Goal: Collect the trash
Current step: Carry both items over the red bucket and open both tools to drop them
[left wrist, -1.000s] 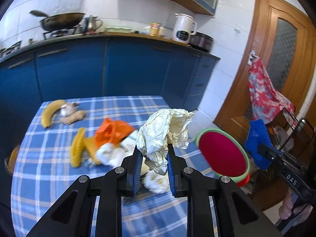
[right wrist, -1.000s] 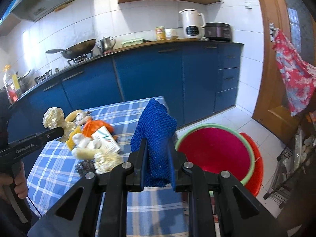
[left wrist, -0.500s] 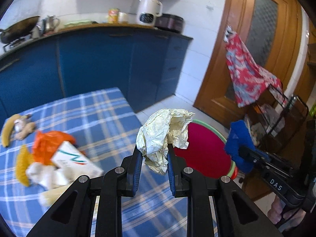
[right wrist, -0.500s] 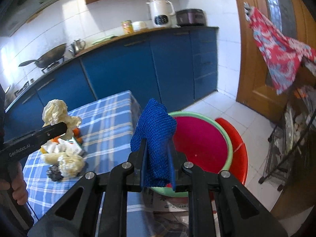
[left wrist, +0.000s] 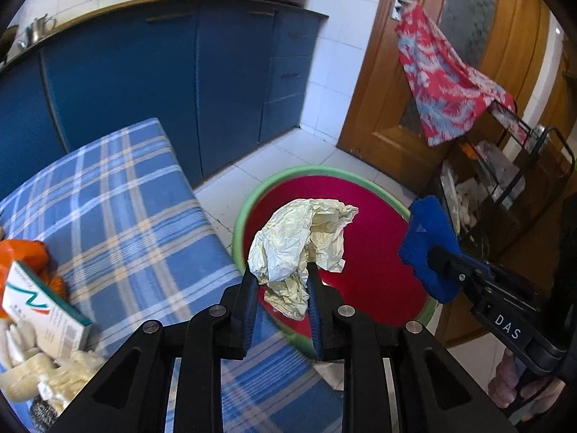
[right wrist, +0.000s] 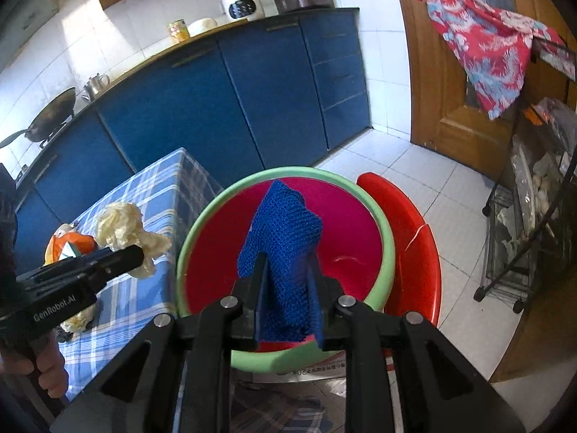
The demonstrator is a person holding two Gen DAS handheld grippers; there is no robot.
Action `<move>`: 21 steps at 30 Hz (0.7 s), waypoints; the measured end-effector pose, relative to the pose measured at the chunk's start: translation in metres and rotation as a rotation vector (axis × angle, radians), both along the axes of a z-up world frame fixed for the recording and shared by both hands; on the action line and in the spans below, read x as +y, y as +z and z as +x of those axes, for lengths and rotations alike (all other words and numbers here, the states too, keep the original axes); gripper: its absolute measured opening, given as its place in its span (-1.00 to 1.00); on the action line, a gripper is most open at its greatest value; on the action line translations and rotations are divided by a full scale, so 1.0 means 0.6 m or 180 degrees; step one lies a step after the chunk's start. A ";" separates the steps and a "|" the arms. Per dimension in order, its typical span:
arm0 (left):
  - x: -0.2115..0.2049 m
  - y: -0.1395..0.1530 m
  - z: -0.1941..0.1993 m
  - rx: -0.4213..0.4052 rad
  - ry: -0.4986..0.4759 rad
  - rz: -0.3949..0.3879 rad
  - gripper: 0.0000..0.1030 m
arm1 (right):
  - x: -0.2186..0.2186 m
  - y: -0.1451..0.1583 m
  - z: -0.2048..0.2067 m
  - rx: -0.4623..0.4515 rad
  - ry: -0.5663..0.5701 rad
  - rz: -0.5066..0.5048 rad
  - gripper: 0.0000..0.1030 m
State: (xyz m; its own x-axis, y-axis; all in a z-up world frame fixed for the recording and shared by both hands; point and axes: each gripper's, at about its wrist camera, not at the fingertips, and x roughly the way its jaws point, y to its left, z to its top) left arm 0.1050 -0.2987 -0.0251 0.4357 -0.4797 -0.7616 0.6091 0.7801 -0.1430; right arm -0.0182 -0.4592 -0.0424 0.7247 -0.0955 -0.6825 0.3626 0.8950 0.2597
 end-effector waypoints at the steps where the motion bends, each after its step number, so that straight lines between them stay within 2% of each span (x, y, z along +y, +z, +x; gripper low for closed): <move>1: -0.004 -0.001 0.000 -0.0007 -0.0009 0.0018 -0.40 | -0.001 -0.003 0.002 0.0008 -0.0009 0.0014 -0.50; 5: -0.012 -0.004 -0.001 -0.0049 -0.0028 0.0068 -0.11 | -0.010 -0.012 0.008 0.0019 -0.0029 0.0051 -0.47; 8: -0.011 -0.002 -0.003 -0.0067 -0.0021 0.0076 -0.02 | -0.012 -0.013 0.011 -0.0004 -0.0034 0.0070 -0.31; 12: -0.005 0.003 -0.006 -0.0081 -0.0002 0.0068 -0.01 | -0.009 -0.006 0.006 -0.0065 -0.0071 0.0055 -0.08; 21: 0.029 0.025 -0.019 -0.0107 0.0109 -0.0006 0.03 | 0.006 0.020 -0.014 -0.0181 -0.0072 0.0045 0.10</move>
State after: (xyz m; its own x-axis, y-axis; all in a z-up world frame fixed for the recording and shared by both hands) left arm 0.0938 -0.2812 -0.0099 0.4772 -0.4656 -0.7454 0.5864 0.8004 -0.1246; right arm -0.0268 -0.4554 -0.0303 0.7602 -0.1030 -0.6415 0.3670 0.8828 0.2931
